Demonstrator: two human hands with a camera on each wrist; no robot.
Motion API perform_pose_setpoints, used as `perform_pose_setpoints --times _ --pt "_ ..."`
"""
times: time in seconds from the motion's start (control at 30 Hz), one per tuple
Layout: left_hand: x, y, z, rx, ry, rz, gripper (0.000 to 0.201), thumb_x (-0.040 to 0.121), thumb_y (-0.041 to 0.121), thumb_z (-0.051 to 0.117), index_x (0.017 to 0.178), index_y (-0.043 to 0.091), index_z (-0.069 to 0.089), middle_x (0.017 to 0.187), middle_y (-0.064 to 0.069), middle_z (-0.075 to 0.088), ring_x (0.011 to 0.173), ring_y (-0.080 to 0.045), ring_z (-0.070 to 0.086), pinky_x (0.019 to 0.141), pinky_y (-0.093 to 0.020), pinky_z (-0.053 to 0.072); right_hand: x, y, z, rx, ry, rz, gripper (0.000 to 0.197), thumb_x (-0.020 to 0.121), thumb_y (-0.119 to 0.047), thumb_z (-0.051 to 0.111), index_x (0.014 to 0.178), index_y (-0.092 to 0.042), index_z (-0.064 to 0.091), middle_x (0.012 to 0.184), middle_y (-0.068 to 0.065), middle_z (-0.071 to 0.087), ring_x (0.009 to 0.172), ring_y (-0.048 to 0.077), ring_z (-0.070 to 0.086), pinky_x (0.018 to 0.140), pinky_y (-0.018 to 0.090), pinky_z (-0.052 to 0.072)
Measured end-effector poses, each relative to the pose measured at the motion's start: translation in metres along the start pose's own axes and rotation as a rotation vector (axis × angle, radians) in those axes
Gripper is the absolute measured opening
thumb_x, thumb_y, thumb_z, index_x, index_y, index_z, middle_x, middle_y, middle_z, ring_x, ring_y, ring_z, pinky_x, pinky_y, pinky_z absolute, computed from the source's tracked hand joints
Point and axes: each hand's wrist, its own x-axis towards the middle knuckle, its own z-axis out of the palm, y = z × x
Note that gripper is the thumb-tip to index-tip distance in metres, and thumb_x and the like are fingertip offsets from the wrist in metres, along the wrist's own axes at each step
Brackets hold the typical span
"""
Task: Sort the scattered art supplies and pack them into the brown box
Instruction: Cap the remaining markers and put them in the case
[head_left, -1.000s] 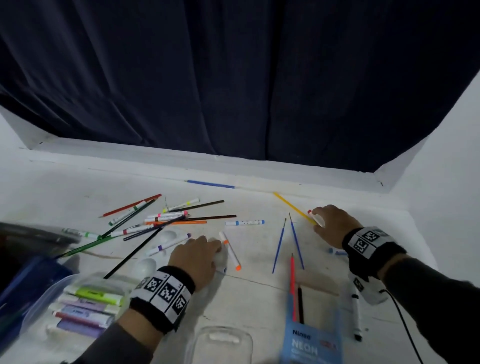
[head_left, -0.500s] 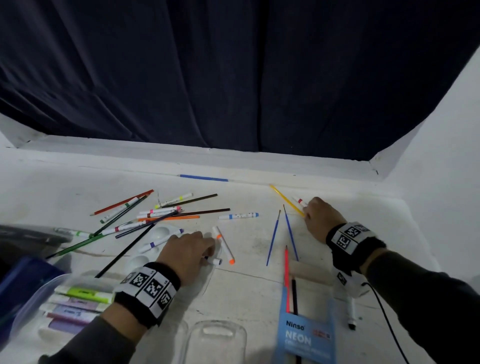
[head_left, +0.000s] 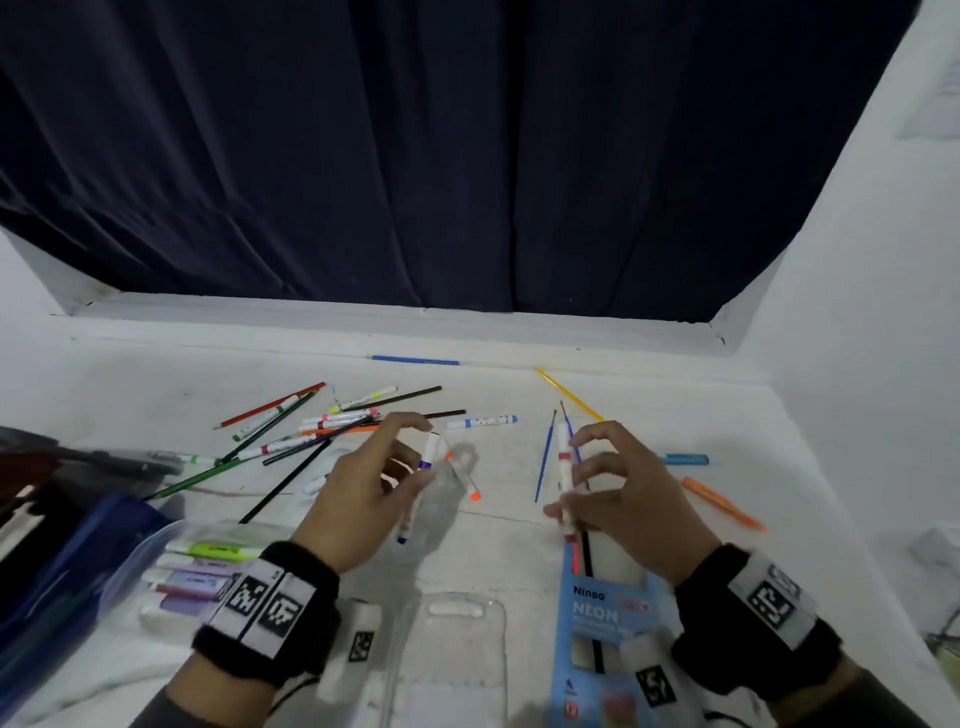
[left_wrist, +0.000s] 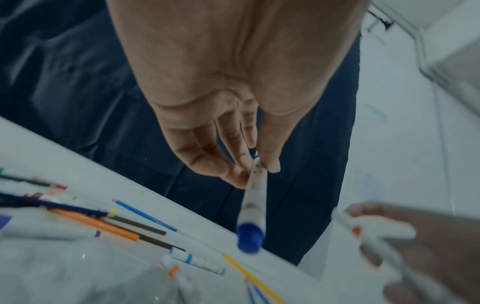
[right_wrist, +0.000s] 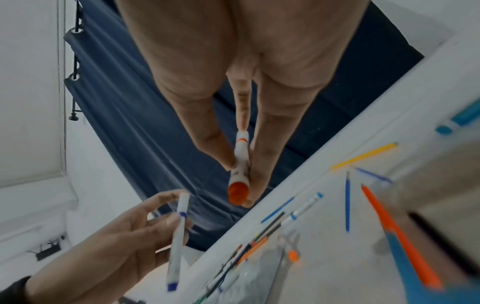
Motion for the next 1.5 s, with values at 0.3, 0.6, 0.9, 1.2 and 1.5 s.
perform_pose_setpoints --times 0.3,0.6,0.9,1.2,1.5 --pt "-0.095 0.011 0.02 -0.412 0.102 -0.11 0.031 0.073 0.037 0.08 0.097 0.024 0.065 0.071 -0.009 0.06 0.067 -0.019 0.058 0.075 -0.035 0.049 -0.076 0.048 0.054 -0.215 -0.272 0.171 0.061 0.071 -0.013 0.075 0.12 -0.043 0.054 0.092 0.006 0.058 0.075 0.03 0.074 0.068 0.038 0.059" --pt "-0.134 0.011 0.035 -0.198 -0.077 -0.019 0.012 0.087 0.02 0.076 0.097 0.025 0.071 0.09 0.007 0.072 0.086 -0.014 0.067 0.082 -0.03 0.053 -0.084 0.069 0.068 -0.507 -0.291 0.117 0.049 0.08 -0.03 0.075 0.124 -0.036 0.057 0.07 -0.006 0.064 0.065 -0.001 0.059 0.067 0.014 0.043" --pt "-0.136 -0.001 0.047 -0.214 -0.17 -0.211 0.033 0.079 0.02 0.083 0.104 0.034 0.066 0.072 -0.001 0.067 0.066 -0.013 0.063 0.071 -0.031 0.055 -0.083 0.07 0.076 -0.667 -0.309 0.09 0.061 0.074 -0.032 0.081 0.129 -0.033 0.056 0.097 -0.01 0.063 0.082 0.007 0.066 0.085 0.028 0.053" --pt "-0.127 -0.002 0.059 0.016 -0.323 -0.156 0.056 0.07 0.019 0.09 0.12 0.027 0.066 0.079 0.009 0.068 0.072 -0.004 0.068 0.075 -0.02 0.056 -0.088 0.06 0.081 -0.831 -0.368 0.0 0.074 0.071 -0.032 0.085 0.135 -0.017 0.051 0.113 -0.003 0.046 0.099 0.013 0.052 0.086 0.026 0.047" --pt "-0.118 -0.002 0.051 0.425 -0.526 -0.07 0.082 0.066 0.052 0.086 0.138 0.029 0.054 0.113 0.014 0.06 0.081 -0.001 0.045 0.083 -0.023 0.045 -0.086 0.057 0.082 -0.986 -0.428 -0.031 0.064 0.069 -0.04 0.085 0.12 -0.013 0.06 0.122 -0.006 0.039 0.104 0.016 0.048 0.086 0.025 0.044"
